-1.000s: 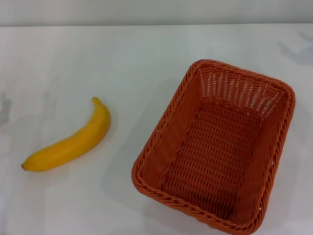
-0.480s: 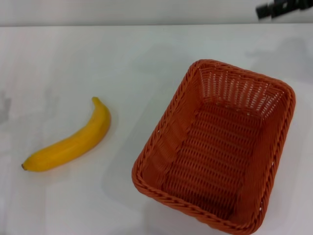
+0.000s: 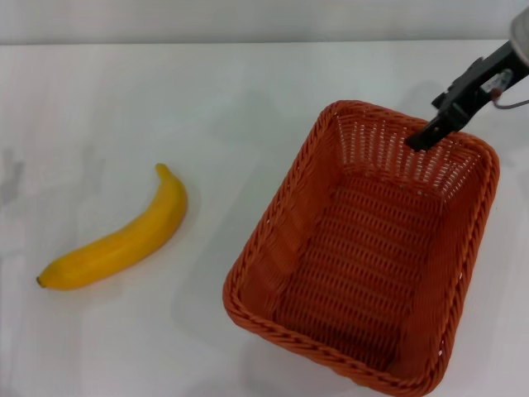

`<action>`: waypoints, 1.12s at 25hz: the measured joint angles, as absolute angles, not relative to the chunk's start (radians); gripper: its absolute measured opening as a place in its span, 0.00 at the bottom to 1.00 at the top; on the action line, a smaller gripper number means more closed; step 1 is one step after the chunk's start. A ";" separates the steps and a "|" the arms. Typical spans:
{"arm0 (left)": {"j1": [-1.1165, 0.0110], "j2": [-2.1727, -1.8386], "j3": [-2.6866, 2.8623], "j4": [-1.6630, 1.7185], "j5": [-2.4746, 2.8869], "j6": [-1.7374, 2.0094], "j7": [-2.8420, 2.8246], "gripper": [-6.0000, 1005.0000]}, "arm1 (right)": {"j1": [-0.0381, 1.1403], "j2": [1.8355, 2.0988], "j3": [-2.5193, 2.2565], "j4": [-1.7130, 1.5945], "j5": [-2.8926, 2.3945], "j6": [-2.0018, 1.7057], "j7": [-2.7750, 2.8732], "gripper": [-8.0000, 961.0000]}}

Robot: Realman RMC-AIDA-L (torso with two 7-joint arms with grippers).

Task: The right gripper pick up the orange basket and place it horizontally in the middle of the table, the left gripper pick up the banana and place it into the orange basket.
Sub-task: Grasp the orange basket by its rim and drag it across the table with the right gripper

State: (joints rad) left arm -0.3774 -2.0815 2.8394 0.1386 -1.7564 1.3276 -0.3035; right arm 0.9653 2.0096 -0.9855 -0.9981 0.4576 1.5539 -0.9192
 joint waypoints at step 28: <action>-0.373 -2.082 2.839 0.138 -1.756 1.371 -0.304 0.89 | 1.008 1.990 -1.002 -0.815 0.434 1.471 -0.861 0.30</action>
State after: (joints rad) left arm -0.3733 -2.0816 2.8394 0.1380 -1.7564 1.3711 -0.3038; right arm 1.0080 1.9899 -1.0016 -0.8153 0.4338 1.4712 -0.8605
